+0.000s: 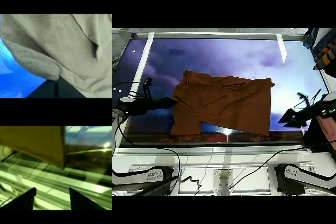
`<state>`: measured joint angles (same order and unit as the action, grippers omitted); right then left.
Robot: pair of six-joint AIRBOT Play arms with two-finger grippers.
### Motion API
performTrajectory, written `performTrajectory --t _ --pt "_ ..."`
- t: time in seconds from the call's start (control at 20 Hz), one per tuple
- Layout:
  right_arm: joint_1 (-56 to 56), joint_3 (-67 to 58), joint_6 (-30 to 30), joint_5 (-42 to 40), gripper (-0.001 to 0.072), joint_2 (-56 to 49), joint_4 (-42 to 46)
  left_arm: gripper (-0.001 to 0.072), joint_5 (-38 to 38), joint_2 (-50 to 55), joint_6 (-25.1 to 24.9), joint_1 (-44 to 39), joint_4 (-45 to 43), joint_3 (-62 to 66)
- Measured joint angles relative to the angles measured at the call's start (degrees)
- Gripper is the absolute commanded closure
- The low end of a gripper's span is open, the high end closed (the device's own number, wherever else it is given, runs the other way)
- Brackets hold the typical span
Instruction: Fold the clothes and pants, and hang the long-sleeved shirts on hangers.
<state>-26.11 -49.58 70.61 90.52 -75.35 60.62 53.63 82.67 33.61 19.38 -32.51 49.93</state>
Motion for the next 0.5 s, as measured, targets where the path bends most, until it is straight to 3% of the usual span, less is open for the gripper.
performTrajectory --t 0.45,0.5 --pt "3.41 15.10 6.54 -16.06 0.0248 0.66 -2.38 0.0692 0.15 0.00 -0.02 -0.04 -0.02 0.00" --pt "3.48 15.45 7.28 -16.85 0.0280 0.70 -2.60 0.0692 0.15 0.00 -0.02 -0.04 -0.02 0.00"
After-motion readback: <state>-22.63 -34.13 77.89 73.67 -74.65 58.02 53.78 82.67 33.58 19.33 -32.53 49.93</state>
